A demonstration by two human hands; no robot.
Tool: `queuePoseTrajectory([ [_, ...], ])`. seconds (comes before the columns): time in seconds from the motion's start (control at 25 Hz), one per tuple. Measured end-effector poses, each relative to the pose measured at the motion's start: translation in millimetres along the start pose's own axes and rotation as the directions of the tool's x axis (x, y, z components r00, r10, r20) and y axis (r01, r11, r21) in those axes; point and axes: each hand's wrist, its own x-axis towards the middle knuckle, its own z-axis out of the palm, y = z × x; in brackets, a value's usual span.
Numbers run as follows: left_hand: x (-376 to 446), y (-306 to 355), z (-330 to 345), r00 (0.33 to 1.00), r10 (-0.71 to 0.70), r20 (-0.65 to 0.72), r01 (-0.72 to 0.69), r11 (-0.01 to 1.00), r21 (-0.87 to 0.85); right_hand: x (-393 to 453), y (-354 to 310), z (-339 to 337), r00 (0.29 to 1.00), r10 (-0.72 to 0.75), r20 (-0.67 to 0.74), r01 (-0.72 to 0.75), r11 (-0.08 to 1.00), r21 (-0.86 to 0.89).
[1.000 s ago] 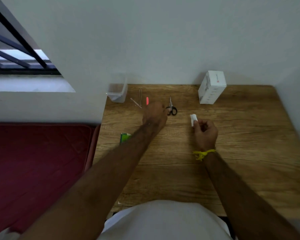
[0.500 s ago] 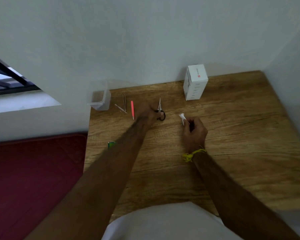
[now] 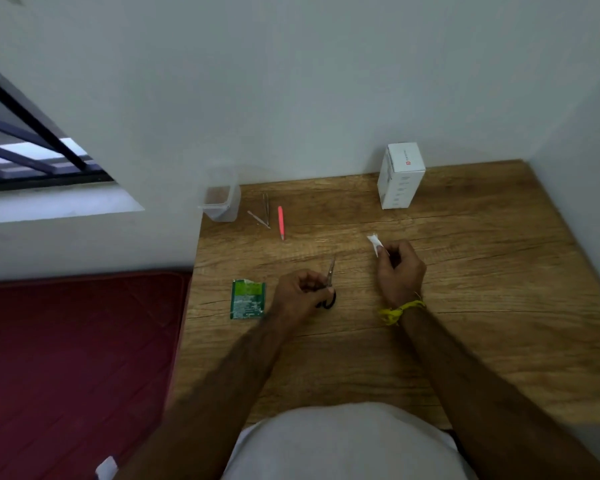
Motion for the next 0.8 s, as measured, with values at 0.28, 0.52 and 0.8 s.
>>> queuePoseTrajectory([
  [0.28, -14, -13, -7, 0.993, -0.067, -0.096, 0.062, 0.997, -0.054, -44, -22, -7, 0.960, 0.247, 0.130, -0.262, 0.959, 0.108],
  [0.52, -20, -11, -13, 0.989, -0.150, 0.014, 0.151, 0.986, -0.068, -47, -32, -6, 0.845, 0.415, 0.338, -0.526, 0.759, 0.383],
  [0.8, -20, -9, -10, 0.990, -0.140, 0.034, 0.140, 0.990, -0.015, -46, -39, -11, 0.796, 0.452, 0.403, -0.603, 0.654, 0.457],
])
